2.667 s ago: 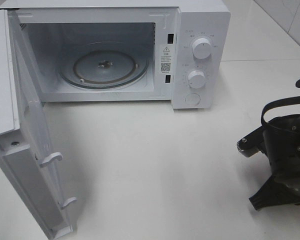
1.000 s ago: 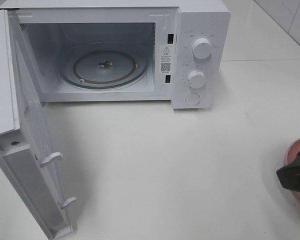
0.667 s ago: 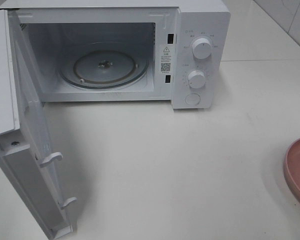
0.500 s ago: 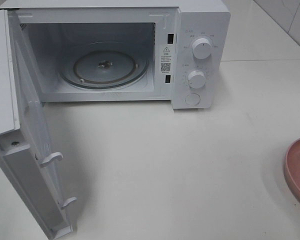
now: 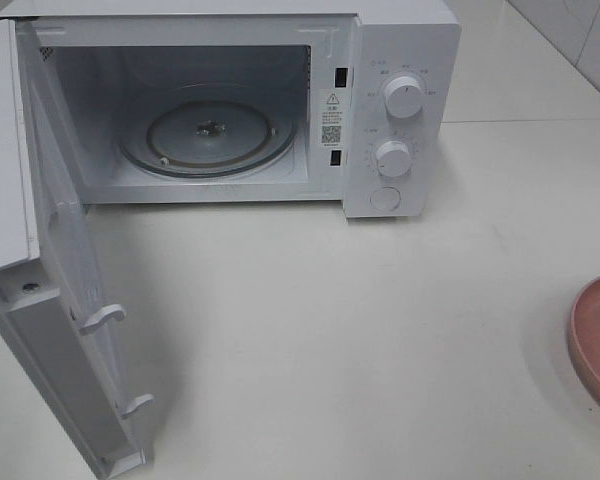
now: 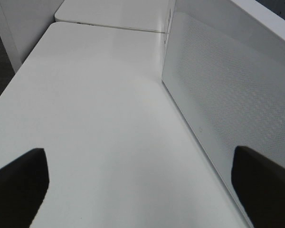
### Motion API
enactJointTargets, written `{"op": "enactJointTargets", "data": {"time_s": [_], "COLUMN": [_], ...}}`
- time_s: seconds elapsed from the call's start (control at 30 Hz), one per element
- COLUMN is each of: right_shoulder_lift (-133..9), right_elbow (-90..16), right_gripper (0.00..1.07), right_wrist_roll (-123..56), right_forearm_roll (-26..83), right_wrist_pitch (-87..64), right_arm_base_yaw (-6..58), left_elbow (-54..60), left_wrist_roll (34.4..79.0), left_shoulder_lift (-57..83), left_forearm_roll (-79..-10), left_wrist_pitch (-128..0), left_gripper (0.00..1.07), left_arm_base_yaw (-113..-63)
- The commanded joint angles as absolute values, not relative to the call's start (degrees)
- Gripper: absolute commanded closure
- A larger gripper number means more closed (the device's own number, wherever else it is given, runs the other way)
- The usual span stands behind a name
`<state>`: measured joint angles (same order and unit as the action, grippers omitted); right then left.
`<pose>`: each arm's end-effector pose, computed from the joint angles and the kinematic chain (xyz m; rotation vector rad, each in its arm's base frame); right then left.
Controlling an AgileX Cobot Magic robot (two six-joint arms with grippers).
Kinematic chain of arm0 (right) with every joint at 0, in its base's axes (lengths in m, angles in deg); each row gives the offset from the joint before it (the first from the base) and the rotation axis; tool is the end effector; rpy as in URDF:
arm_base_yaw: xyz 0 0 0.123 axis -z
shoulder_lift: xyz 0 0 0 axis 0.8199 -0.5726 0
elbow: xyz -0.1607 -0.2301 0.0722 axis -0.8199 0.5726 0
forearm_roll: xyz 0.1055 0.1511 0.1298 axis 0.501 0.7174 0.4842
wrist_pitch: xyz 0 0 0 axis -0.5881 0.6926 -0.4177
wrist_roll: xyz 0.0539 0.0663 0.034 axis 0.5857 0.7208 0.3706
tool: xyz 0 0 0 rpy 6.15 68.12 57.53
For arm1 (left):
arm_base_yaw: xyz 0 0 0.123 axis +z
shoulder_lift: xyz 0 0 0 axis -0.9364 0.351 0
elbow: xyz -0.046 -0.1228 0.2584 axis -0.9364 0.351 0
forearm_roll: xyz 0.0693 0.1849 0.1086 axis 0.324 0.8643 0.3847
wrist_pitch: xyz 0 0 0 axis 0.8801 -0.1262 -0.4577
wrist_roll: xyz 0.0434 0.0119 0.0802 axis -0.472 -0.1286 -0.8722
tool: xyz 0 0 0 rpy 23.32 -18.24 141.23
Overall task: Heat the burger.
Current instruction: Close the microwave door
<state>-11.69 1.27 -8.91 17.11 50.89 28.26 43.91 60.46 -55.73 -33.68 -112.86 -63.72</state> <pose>0.0206 -0.0070 0.2744 -0.1641 2.3000 0.1722 -0.0326 -0.0088 0.2677 -0.0975 2.0074 -0.0183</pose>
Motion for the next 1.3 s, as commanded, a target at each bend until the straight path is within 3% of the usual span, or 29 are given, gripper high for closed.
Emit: {"op": "enactJointTargets", "data": {"time_s": [0.03, 0.53, 1.3], "right_shoulder_lift": [-9.2, 8.6, 8.5], "right_elbow": [1.4, 1.6, 1.7], "right_gripper": [0.33, 0.33, 0.34], "right_wrist_roll": [-9.8, -15.6, -18.5], "right_forearm_roll": [17.1, 19.0, 21.5], "right_wrist_pitch": [50.5, 49.9, 49.6], "right_arm_base_yaw": [31.3, 48.6, 49.2], "left_elbow": [44.1, 44.1, 44.1], "left_wrist_roll": [60.5, 60.5, 60.5], "left_shoulder_lift": [-56.8, -56.8, -56.9], "left_forearm_roll": [-34.2, -34.2, -34.2], "left_wrist_pitch": [-112.5, -112.5, -112.5], "left_gripper": [0.07, 0.07, 0.07], "left_arm_base_yaw": [-63.5, -63.5, -63.5]}}
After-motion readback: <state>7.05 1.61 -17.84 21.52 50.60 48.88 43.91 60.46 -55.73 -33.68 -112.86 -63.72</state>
